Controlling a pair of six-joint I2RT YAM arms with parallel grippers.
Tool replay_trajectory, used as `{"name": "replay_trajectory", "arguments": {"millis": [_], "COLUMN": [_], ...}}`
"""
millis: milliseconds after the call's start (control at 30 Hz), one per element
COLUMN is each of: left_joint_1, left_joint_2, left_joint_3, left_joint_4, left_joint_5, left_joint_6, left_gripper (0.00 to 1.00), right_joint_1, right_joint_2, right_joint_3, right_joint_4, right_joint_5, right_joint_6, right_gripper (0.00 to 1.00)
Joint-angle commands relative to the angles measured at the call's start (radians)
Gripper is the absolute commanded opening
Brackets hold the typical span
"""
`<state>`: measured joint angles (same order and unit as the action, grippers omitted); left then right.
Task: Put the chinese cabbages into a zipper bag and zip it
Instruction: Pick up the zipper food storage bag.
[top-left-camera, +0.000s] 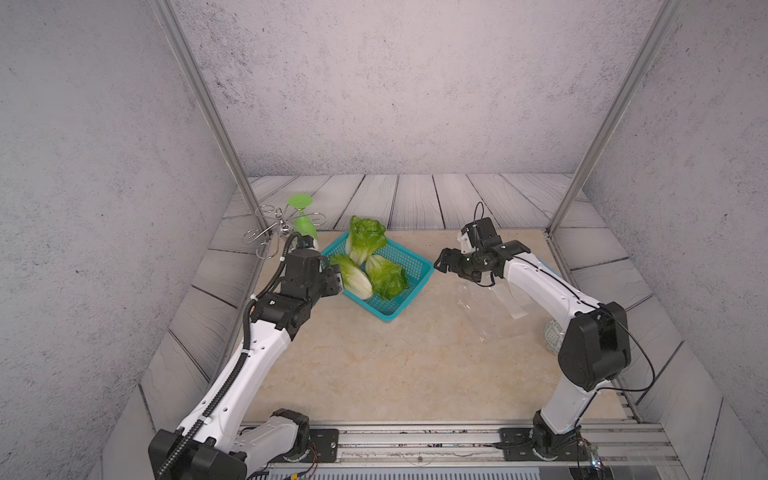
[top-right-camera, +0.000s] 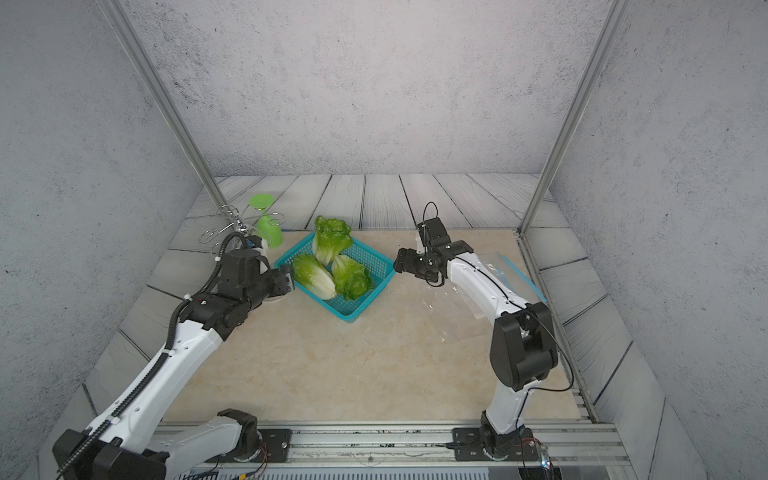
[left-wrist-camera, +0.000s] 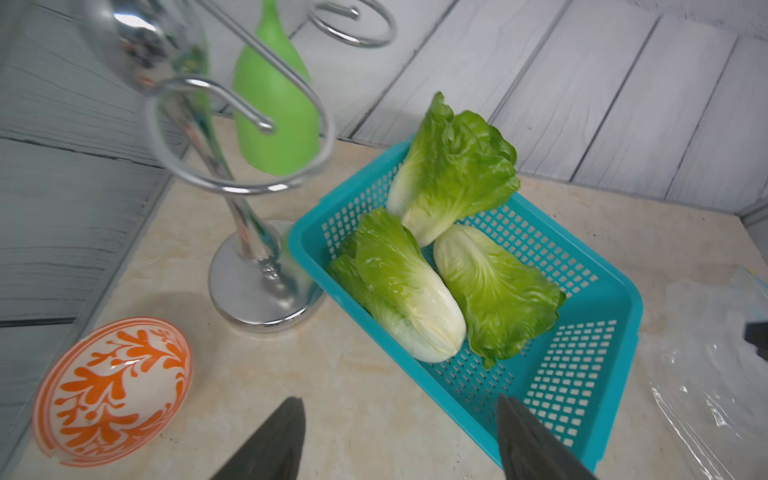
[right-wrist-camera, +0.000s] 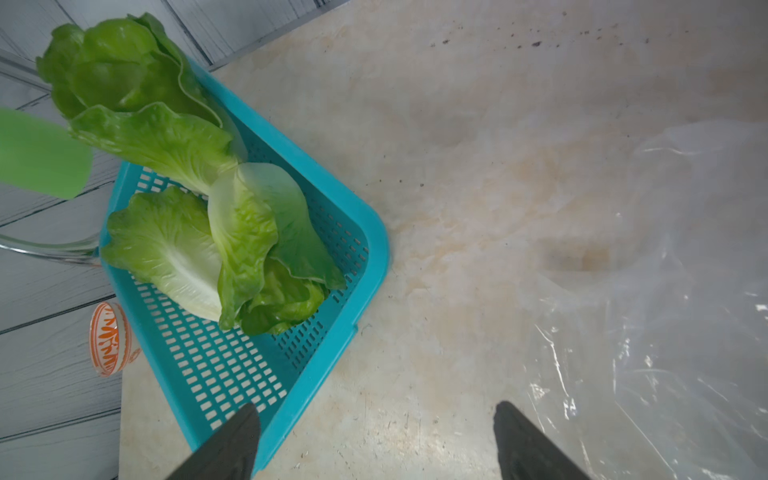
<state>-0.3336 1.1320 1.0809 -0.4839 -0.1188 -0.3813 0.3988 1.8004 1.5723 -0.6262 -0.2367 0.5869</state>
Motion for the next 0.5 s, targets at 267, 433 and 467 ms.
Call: {"name": "replay_trajectory", "arguments": {"millis": [267,433,467], "left_joint_1": [-0.127,-0.18,-0.192], "left_joint_2": [0.158,0.203,0.213], "left_joint_3": [0.163,0.182,0.182], "left_joint_4": [-0.221,-0.202,-0.195], "left_joint_5": [0.101,0.19,0.198], "left_joint_6": [0.074,0.059,0.058], "left_gripper": [0.71,0.71,0.71], "right_joint_1": [-0.204,-0.295,-0.314], "right_joint_2": [-0.051,-0.226,-0.256], "right_joint_3": [-0.032,-0.294,-0.335], "right_joint_4": [-0.29,-0.229,-0.223], "right_joint_5": [0.339,0.296,0.274], "right_joint_6": [-0.069,0.049,0.077], "right_gripper": [0.92,0.93,0.93]}}
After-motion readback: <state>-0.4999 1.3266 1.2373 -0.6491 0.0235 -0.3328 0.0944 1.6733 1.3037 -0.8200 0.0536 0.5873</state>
